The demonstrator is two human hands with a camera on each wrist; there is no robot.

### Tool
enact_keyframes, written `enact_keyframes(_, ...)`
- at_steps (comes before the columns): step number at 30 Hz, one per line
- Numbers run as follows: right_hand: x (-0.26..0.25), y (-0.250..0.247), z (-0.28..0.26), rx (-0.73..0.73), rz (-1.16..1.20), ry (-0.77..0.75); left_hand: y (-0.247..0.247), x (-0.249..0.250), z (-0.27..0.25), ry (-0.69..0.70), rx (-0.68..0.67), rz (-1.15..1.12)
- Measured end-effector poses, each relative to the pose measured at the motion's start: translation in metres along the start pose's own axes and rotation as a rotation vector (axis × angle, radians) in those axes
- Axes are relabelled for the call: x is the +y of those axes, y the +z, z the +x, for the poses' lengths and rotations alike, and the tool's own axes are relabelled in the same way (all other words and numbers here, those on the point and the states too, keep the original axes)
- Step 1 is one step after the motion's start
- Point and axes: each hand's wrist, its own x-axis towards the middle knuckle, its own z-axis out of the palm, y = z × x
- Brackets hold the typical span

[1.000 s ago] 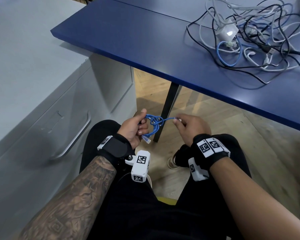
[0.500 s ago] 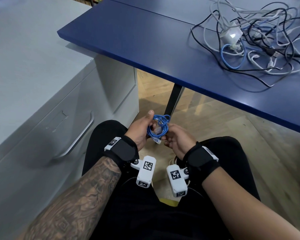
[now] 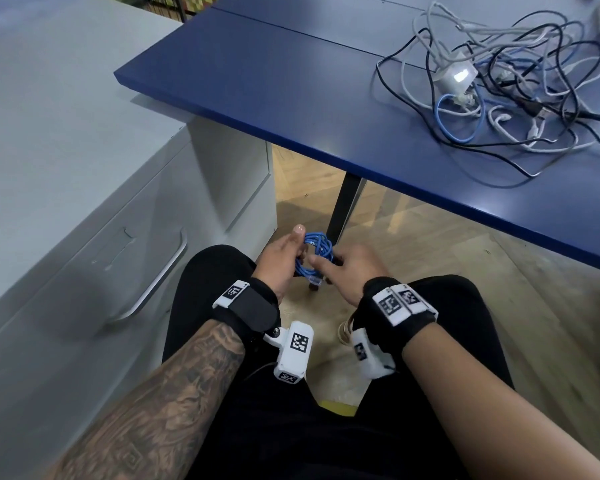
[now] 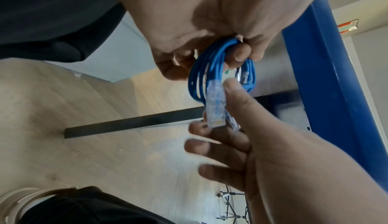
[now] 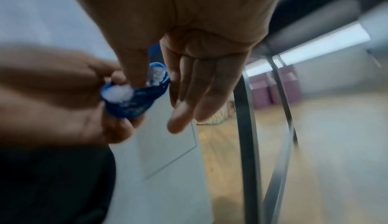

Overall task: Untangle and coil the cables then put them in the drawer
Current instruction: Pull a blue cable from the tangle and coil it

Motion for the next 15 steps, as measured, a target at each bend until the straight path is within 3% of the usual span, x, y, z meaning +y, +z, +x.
enact_keyframes(2, -0.004, -0.005, -0.002, 0.035, -0.38, -0.05, 0.001, 0.003, -0.002, 0.032, 0.041, 0.051)
enact_keyframes(4, -0.004, -0.008, -0.005, 0.048, -0.451, -0.1, -0.001, 0.007, -0.001, 0.056, 0.098, 0.054)
enact_keyframes(9, 0.004, -0.033, -0.012, 0.046, -0.01, -0.162, -0.022, 0.022, 0.009, 0.073, 0.179, 0.002)
enact_keyframes(15, -0.002, -0.037, -0.009, 0.112, 0.091, -0.206, -0.021, 0.043, 0.001, 0.074, 0.077, -0.102)
